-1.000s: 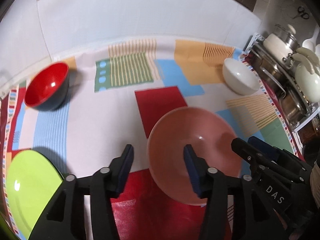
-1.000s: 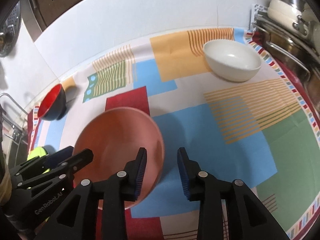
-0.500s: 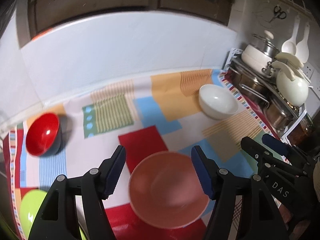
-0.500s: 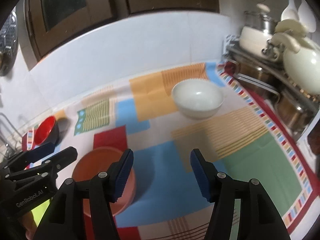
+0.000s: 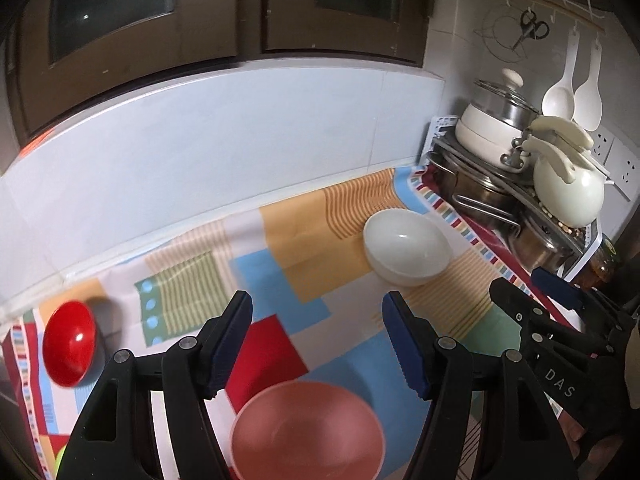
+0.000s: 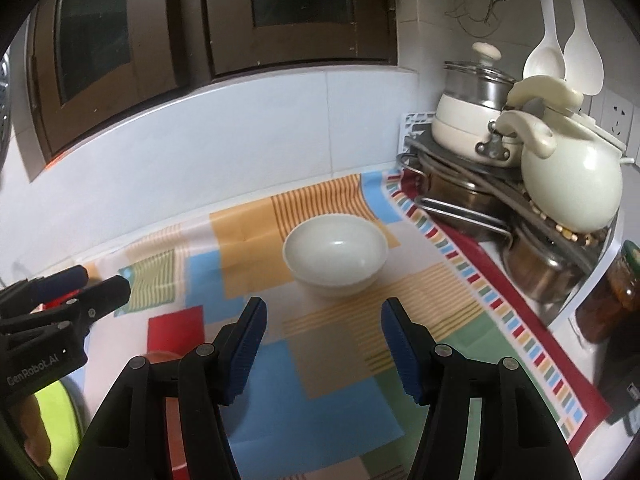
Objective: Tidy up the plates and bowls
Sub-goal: 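Move both grippers to the rim of the white bowl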
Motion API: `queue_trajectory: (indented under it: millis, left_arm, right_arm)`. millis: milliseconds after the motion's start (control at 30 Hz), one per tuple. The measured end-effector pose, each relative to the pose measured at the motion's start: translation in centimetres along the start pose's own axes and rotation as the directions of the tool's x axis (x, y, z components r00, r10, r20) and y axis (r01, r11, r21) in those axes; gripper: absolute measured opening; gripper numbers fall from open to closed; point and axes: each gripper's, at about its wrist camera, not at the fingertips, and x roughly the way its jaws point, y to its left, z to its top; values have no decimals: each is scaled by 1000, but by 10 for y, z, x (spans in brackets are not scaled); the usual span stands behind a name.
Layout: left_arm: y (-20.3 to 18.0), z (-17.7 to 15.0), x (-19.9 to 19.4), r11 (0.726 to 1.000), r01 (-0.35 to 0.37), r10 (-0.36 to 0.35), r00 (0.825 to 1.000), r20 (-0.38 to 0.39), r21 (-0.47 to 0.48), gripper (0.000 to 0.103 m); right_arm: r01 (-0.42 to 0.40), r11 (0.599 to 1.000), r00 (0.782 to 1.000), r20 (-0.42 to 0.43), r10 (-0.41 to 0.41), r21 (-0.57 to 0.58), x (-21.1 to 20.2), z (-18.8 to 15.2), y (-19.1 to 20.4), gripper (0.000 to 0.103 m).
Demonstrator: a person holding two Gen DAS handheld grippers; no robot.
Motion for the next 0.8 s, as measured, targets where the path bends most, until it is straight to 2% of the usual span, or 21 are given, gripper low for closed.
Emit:
queue_trajectory:
  millis: [433,800]
  left_arm:
    - [-25,46,60,995,8,-6,1000,-22,99,67]
    - [-51,65,129,982,14,2,997,-82,191,66]
  right_arm:
    - [80,993,997,4,-81,86,41,35,-43,61]
    - [72,993,997,-43,-68,94,100,44,-62,61]
